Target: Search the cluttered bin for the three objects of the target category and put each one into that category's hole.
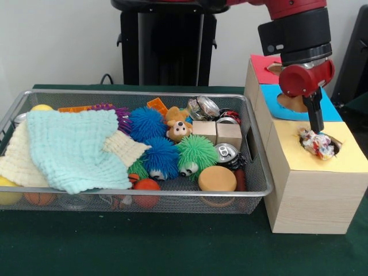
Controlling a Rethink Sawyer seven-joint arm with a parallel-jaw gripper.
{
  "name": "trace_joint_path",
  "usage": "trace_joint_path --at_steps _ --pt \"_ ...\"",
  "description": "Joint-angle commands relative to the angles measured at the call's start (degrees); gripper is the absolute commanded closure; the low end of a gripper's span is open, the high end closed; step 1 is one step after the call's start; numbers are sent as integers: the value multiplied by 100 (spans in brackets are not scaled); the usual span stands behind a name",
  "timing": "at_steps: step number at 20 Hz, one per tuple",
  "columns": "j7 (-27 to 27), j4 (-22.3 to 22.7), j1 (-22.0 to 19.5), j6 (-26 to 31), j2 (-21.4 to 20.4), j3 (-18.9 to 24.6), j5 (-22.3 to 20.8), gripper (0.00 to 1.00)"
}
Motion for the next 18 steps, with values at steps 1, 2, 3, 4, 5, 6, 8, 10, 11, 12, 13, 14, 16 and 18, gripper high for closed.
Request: trace_joint_path --at_steps 1,2,3,4,5,6,8,10,11,12,13,14,16,18 --pt "897 -473 112 -676 623 -303 -355 100" --pt "891 -468 115 -696 609 -315 -356 100" --pt "888 -462 118 -737 596 -325 -358 100" --pt "884 -455 120 -777 582 -334 -360 100" --pt "887 -460 142 -821 564 -361 -350 100" --pt "878 -473 148 -895 590 -379 -363 100" --pt "864 -498 170 -969 627 -413 -358 100" --pt "839 -531 185 -1027 677 -447 -361 100" --pt "834 -521 193 -1039 684 -464 -361 100" --pt "824 -525 210 -1003 675 -488 -344 100" --pt "812 -527 217 -967 671 -498 -332 100" --pt "800 -522 222 -874 635 -500 -301 100" --pt "744 -493 225 -626 560 -512 -260 100" --pt "691 -391 118 -401 446 -381 -245 100"
